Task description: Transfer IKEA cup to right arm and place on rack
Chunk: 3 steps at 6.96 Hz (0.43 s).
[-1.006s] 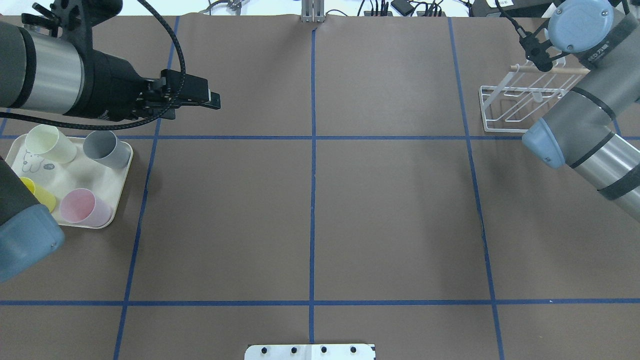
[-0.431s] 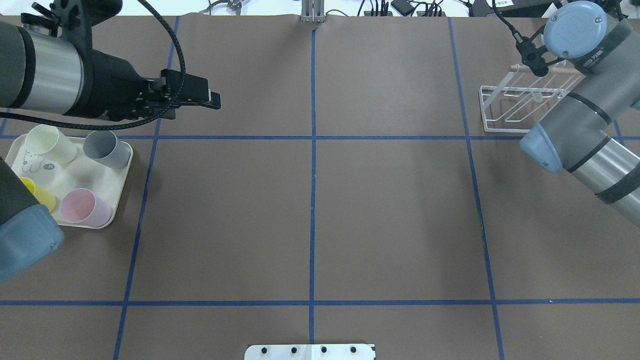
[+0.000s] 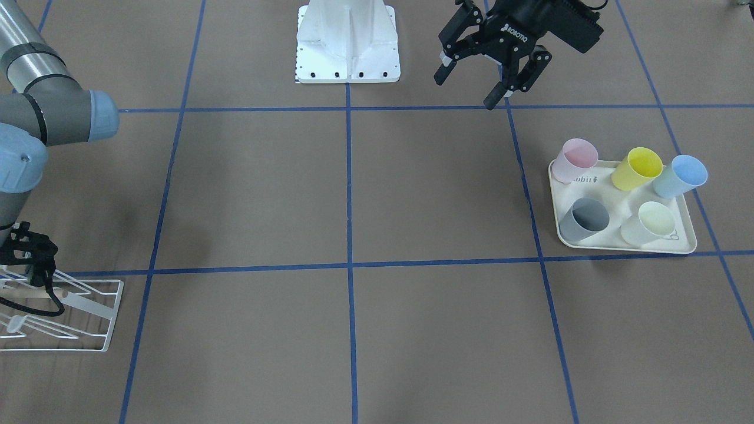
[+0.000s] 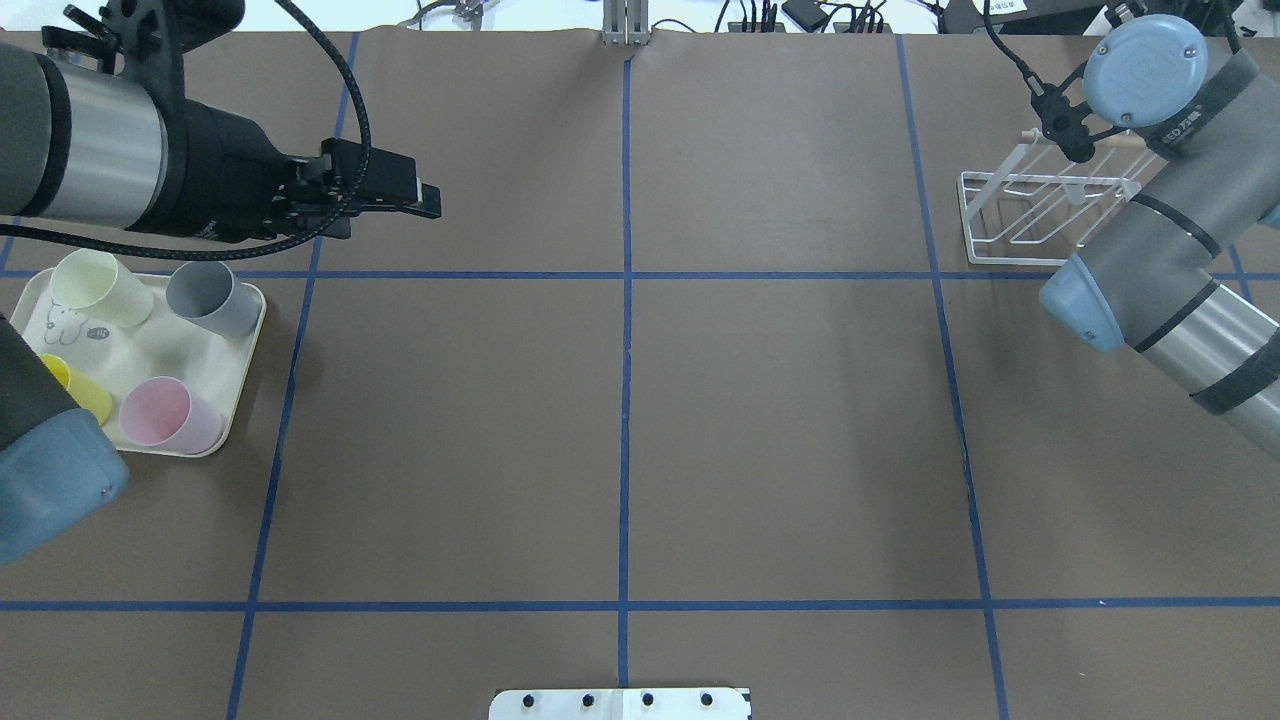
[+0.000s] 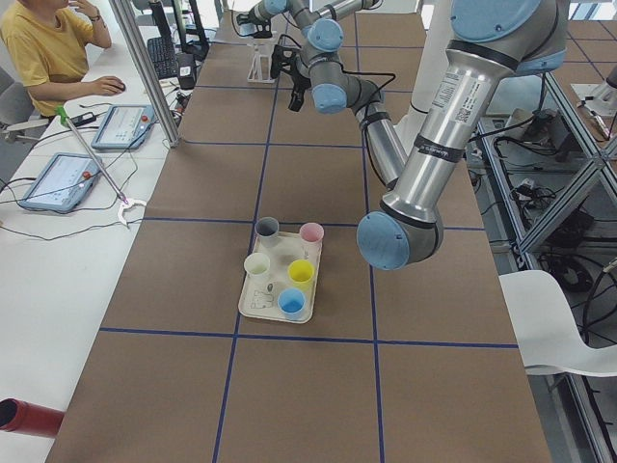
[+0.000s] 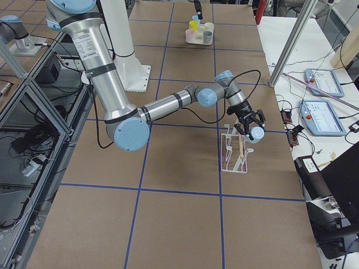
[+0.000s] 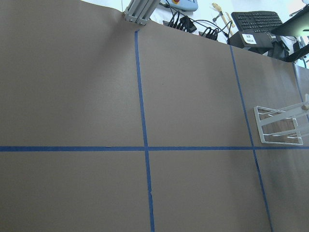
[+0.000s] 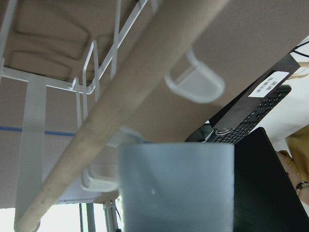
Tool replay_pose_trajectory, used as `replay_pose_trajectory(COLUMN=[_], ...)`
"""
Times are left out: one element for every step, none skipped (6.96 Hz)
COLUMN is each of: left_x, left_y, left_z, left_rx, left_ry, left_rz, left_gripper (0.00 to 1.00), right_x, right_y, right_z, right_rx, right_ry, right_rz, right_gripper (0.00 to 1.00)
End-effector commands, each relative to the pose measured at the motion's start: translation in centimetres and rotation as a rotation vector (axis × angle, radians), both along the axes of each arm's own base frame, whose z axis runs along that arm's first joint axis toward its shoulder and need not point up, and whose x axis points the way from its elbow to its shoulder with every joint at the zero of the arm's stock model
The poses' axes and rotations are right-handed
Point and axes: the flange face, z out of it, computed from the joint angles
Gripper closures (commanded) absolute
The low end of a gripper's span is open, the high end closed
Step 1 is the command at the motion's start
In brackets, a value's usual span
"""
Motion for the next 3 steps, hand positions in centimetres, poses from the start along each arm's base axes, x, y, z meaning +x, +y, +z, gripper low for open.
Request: replay_pose_trajectory(left_x=[0.07, 0.11, 0.22], left_y=[-0.08, -0.12, -0.13], left_z=[0.08, 0.13, 0.18], left_rx=[-0.002, -0.003, -0.005], left_ry=[-0.002, -0.003, -0.004], left_rz=[0.000, 0.000, 0.001], left_gripper=[0.00, 0.00, 0.00], right_x=[-0.03, -0.08, -0.13], right_y=[0.09, 0.06, -0.23], right_z=[-0.28, -0.62, -1.10], right_rx=[0.004, 0.007, 0.013], right_ry=[0.000, -0.001, 0.010], right_rz=[-0.008, -0.016, -0.034], right_gripper=[0.89, 0.88, 0.88])
